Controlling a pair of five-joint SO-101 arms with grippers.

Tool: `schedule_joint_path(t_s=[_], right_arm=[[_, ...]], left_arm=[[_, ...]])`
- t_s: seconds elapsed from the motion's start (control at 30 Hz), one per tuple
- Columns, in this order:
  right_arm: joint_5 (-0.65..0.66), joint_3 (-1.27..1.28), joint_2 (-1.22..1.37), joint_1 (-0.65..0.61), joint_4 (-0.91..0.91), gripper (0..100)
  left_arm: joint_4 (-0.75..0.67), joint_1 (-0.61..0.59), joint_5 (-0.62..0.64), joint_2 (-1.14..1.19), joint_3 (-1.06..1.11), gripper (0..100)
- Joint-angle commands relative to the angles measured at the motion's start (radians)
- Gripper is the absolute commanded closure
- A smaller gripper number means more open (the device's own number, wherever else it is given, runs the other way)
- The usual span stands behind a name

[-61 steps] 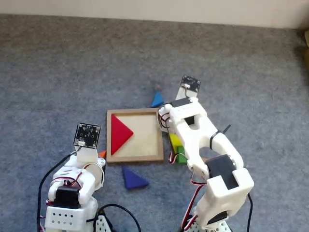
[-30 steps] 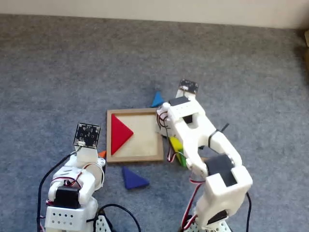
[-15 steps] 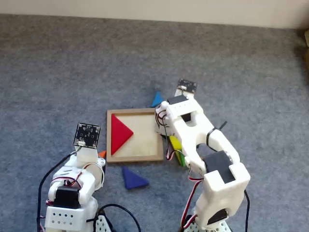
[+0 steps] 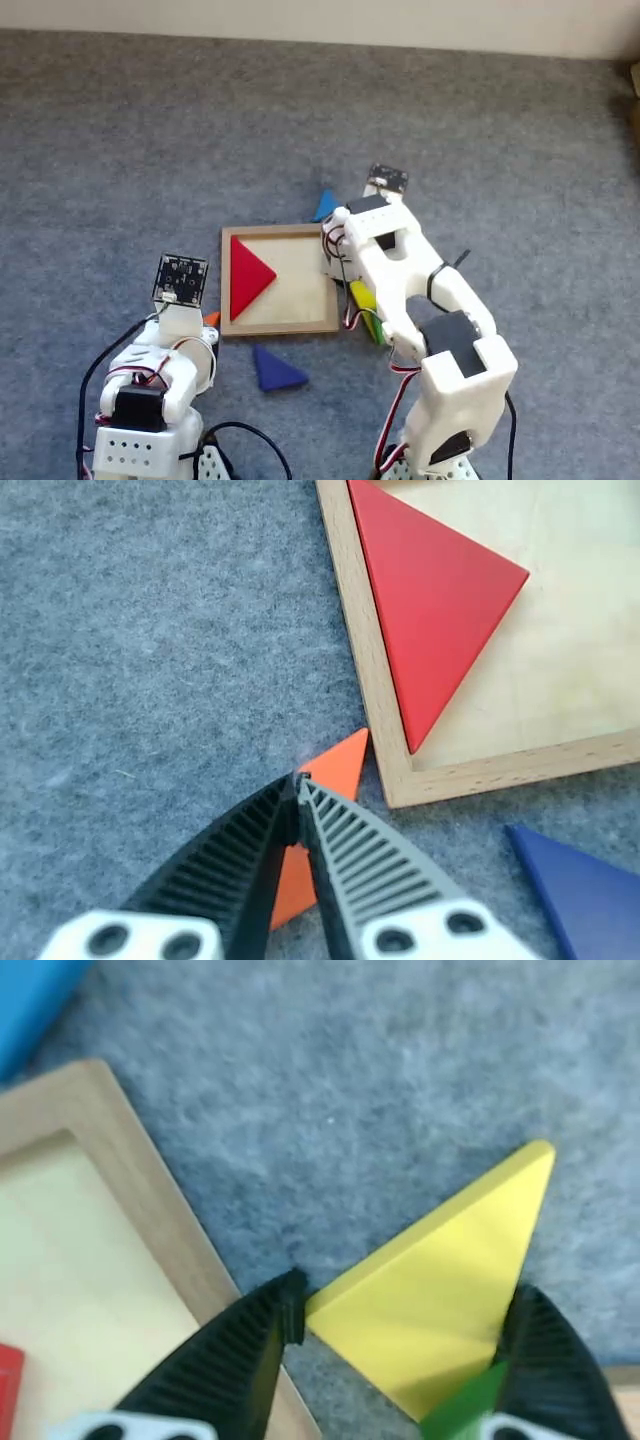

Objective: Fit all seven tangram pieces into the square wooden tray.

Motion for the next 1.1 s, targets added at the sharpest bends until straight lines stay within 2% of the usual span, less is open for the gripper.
schedule_joint_path(t_s=[0.0,0.17,0.37,0.5,0.73,0.9,1.07], right_arm=[[0.003,-0.024,0.002,0.012,0.022,71.0],[0.011,-0.061,0.001,0.021,0.022,78.3],[0.012,-0.073,-0.007,0.022,0.028,78.3],[0.071,-0.067,-0.096,0.022,0.028,78.4],[0.087,-0.067,-0.203,0.016,0.024,78.4],[0.224,-0.087,-0.209,0.013,0.024,78.5],[0.229,-0.14,-0.2,0.004,0.065,78.1]], left_arm=[[0.005,-0.004,0.009,0.001,0.021,99],[0.005,-0.004,0.009,0.001,0.021,99],[0.005,-0.004,0.009,0.001,0.021,99],[0.005,-0.004,0.009,0.001,0.021,99],[0.005,-0.004,0.009,0.001,0.021,99],[0.005,-0.004,0.009,0.001,0.021,99],[0.005,-0.004,0.009,0.001,0.021,99]])
